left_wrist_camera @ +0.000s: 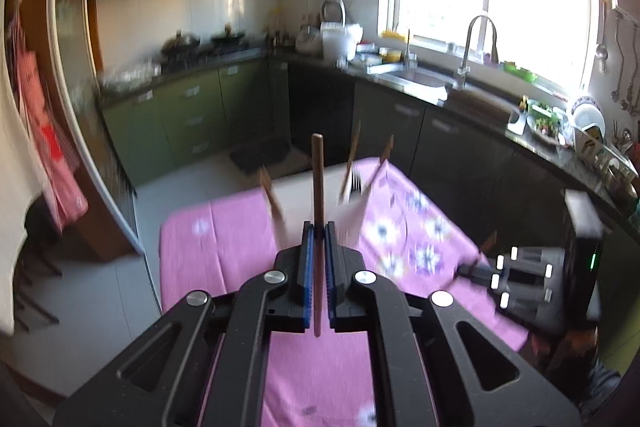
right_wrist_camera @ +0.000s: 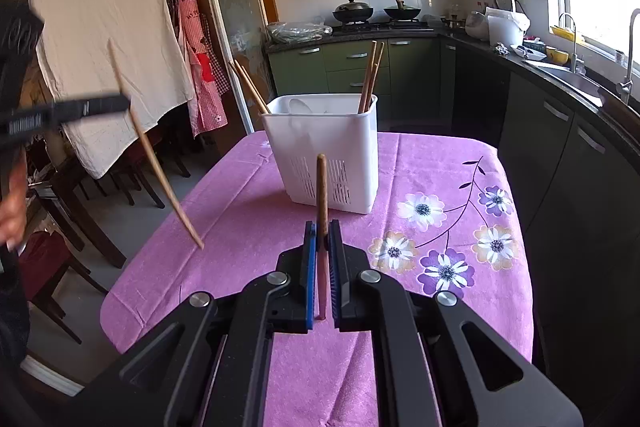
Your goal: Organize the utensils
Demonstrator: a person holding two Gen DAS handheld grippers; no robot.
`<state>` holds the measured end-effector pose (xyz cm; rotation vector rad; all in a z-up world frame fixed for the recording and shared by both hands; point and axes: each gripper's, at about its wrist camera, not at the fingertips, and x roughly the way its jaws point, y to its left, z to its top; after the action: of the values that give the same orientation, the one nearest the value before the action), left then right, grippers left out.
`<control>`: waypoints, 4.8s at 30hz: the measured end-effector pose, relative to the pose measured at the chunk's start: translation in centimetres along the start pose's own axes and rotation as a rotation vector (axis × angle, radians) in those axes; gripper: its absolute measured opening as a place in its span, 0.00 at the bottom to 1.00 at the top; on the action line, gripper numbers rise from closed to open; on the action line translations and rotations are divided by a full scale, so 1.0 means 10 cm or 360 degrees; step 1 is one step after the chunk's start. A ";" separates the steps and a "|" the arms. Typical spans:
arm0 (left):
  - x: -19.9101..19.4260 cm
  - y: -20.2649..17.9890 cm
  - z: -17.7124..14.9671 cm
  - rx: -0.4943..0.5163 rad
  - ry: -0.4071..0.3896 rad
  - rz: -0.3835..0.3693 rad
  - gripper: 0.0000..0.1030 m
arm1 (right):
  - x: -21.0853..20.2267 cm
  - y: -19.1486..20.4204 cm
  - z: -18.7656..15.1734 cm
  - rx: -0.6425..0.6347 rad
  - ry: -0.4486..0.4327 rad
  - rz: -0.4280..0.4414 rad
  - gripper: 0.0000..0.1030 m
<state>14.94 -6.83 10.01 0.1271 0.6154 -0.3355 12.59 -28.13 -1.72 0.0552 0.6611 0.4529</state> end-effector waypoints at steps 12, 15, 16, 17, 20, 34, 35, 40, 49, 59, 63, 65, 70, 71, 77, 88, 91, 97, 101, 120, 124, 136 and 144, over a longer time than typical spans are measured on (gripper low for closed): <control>0.30 -0.03 0.99 -0.0027 -0.0257 0.0096 0.05 | -0.02 -0.16 -0.08 0.0063 -0.0015 0.0027 0.07; 0.59 0.03 1.03 -0.0068 -0.0213 0.0117 0.05 | -0.02 -0.15 -0.10 0.0061 -0.0012 0.0044 0.07; 0.67 0.05 1.02 -0.0080 -0.0195 0.0121 0.05 | -0.02 -0.15 -0.11 0.0057 -0.0010 0.0048 0.07; 0.75 0.08 1.01 -0.0093 -0.0176 0.0126 0.05 | -0.03 -0.15 -0.11 0.0056 -0.0011 0.0051 0.07; 0.98 0.16 0.92 -0.0124 -0.0143 0.0158 0.05 | -0.03 -0.15 -0.12 0.0056 -0.0010 0.0054 0.07; 1.54 0.17 0.41 -0.0120 -0.0016 0.0209 0.09 | -0.03 -0.10 -0.12 0.0038 0.0011 0.0036 0.07; 1.55 0.17 0.39 -0.0124 -0.0017 0.0208 0.19 | -0.03 -0.09 -0.12 0.0036 0.0013 0.0033 0.07; 1.30 0.18 0.33 -0.0113 -0.0124 0.0264 0.43 | -0.03 -0.07 -0.12 0.0031 0.0014 0.0021 0.07; 0.55 0.27 -0.53 -0.0243 -0.0241 0.0344 0.89 | 0.03 -0.04 0.12 0.0007 0.0007 0.0037 0.07; 0.56 0.41 -1.65 -0.0384 -0.0117 0.0541 0.93 | -0.25 0.17 1.33 -0.0096 -0.0350 0.0077 0.07; 0.50 0.43 -1.76 -0.0443 -0.0137 0.0520 0.93 | -0.16 0.24 1.81 -0.0086 -0.0454 0.0036 0.07; 0.47 0.44 -1.76 -0.0454 -0.0141 0.0521 0.93 | -0.04 0.26 1.94 -0.0085 -0.0443 0.0012 0.07; 0.44 0.51 -1.74 -0.0516 -0.0144 0.0499 0.93 | 0.50 0.21 2.01 -0.0066 -0.0316 -0.0090 0.07; 0.44 0.52 -1.74 -0.0523 -0.0140 0.0501 0.93 | 0.58 0.20 1.98 -0.0063 -0.0289 -0.0107 0.07; 0.43 0.49 -1.72 -0.0526 -0.0137 0.0516 0.93 | 1.06 0.14 1.76 -0.0082 -0.0119 -0.0148 0.07; 0.40 0.35 -1.64 -0.0440 -0.0140 0.0515 0.93 | 1.14 0.13 1.49 -0.0114 -0.0100 -0.0154 0.19; 0.35 0.32 -1.63 -0.0428 -0.0154 0.0502 0.93 | 0.68 0.18 1.33 -0.0134 -0.0228 -0.0134 0.22; 0.31 0.27 -1.66 -0.0430 -0.0146 0.0474 0.93 | -0.02 0.13 0.60 -0.0103 -0.0354 -0.0202 0.53; 0.23 0.21 -1.70 -0.0419 -0.0140 0.0474 0.93 | -0.22 0.06 0.00 -0.0046 -0.0332 -0.0244 0.66; -0.26 0.10 -1.80 -0.0400 -0.0195 0.0498 0.93 | -0.65 0.30 -0.63 -0.0039 -0.0488 -0.0300 0.95; -0.31 0.08 -1.81 -0.0396 -0.0200 0.0486 0.93 | -0.66 0.32 -0.64 -0.0045 -0.0475 -0.0294 0.95; -0.37 0.04 -1.83 -0.0391 -0.0213 0.0485 0.93 | -0.70 0.33 -0.63 -0.0051 -0.0466 -0.0271 0.95; -0.36 0.04 -1.83 -0.0390 -0.0211 0.0484 0.93 | -0.70 0.35 -0.62 -0.0057 -0.0459 -0.0253 0.95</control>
<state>2.37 -1.50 -2.67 -0.0373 0.4928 0.0268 2.66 -28.55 -1.88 0.0327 0.3705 0.2961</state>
